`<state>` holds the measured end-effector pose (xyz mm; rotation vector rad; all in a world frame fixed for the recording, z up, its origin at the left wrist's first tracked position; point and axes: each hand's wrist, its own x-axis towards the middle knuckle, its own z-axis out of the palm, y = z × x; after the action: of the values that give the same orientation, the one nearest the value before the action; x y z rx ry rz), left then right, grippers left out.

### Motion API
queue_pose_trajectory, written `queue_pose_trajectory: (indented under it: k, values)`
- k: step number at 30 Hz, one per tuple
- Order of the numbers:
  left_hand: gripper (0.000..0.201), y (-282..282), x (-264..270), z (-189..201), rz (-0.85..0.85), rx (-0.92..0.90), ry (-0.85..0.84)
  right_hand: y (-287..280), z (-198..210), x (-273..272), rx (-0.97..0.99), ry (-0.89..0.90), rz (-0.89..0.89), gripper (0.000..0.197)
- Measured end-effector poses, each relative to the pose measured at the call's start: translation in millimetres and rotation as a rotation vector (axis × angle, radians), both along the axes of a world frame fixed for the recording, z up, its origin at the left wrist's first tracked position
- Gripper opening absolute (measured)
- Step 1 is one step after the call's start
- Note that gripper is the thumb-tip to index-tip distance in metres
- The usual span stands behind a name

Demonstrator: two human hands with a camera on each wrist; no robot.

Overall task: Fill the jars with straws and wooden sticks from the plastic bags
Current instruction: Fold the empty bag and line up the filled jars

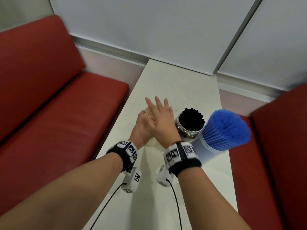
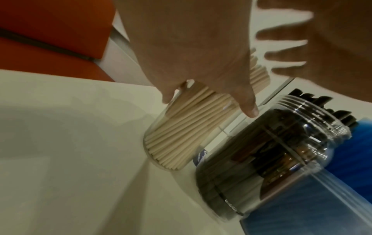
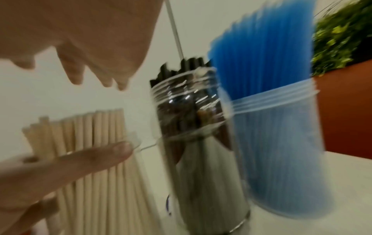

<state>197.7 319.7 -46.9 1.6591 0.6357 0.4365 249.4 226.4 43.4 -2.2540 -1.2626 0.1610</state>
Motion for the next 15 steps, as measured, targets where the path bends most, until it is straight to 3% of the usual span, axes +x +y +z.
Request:
queue_pose_trajectory:
  k: [1, 3, 5, 6, 7, 9, 12, 15]
  values:
    - [0.101, 1, -2, -1, -0.036, -0.02, -0.055, -17, 5, -3, 0.21, -0.026, -0.034, 0.045]
    - [0.131, 3, -7, -5, -0.086, -0.136, -0.076, -63, 5, -8, 0.652, -0.118, -0.266, 0.025]
    - [0.138, 7, -15, -9, -0.078, -0.064, 0.019, -116, -7, -9, 0.943, -0.09, -0.637, 0.025]
    - [0.132, 9, -19, -13, -0.073, -0.003, 0.048, -139, -17, -6, 0.99, -0.037, -0.825, 0.024]
    - [0.122, 10, -23, -16, -0.077, 0.05, 0.058, -158, -29, -1, 0.953, 0.048, -0.984, 0.023]
    - [0.096, 9, -25, -12, -0.049, 0.061, 0.052, -182, -58, 15, 0.701, 0.346, -1.154, 0.034]
    - [0.08, 5, -21, -2, -0.03, 0.062, 0.051, -193, -82, 37, 0.474, 0.617, -1.1, 0.052]
    - [0.064, 3, -18, 3, -0.07, 0.07, 0.045, -191, -93, 50, 0.495, 0.702, -0.996, 0.048]
